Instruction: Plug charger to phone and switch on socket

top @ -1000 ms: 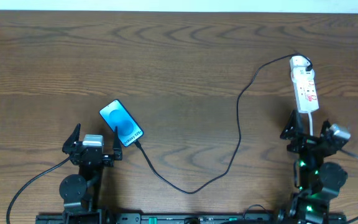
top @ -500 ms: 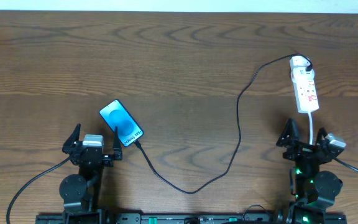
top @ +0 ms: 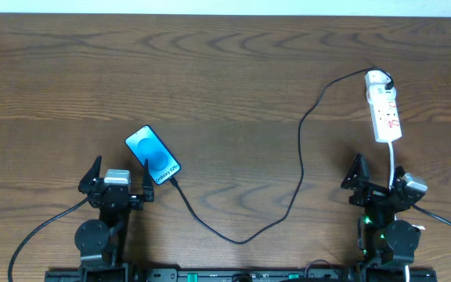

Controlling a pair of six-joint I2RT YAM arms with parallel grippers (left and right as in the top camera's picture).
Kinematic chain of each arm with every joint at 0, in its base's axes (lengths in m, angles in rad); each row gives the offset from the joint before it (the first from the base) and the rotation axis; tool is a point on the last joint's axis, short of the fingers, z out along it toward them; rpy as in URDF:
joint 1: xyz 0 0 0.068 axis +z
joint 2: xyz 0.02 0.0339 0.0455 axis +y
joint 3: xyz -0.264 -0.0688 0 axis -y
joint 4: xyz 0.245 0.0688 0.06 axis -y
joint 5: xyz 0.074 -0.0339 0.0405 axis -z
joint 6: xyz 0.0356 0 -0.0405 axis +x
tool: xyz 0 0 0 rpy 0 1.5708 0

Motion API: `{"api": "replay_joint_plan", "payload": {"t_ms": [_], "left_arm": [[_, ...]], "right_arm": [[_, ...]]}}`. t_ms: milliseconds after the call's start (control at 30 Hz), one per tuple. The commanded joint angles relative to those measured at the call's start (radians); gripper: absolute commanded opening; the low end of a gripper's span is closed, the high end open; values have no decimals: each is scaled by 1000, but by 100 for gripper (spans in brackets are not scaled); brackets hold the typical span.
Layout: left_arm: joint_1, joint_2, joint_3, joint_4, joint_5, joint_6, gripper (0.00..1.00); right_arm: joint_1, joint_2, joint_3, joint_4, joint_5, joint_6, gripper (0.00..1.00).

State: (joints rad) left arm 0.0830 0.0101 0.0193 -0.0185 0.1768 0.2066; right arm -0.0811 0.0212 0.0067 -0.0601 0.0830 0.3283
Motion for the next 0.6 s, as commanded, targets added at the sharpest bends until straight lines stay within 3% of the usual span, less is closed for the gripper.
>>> {"api": "replay_joint_plan", "payload": {"t_ms": [0,200,567], "left_arm": [[0,-6,-15,-37,13,-2,98],[0,-6,-15,-37,13,-2,98],[0,-6,-15,-37,13,-2,98]], "right_arm": [[11,-16,-2,-6,7,-54,99],[11,-16,-2,-16,-93,-211,99],[11,-16,-2,-16,-93,-210,99]]}}
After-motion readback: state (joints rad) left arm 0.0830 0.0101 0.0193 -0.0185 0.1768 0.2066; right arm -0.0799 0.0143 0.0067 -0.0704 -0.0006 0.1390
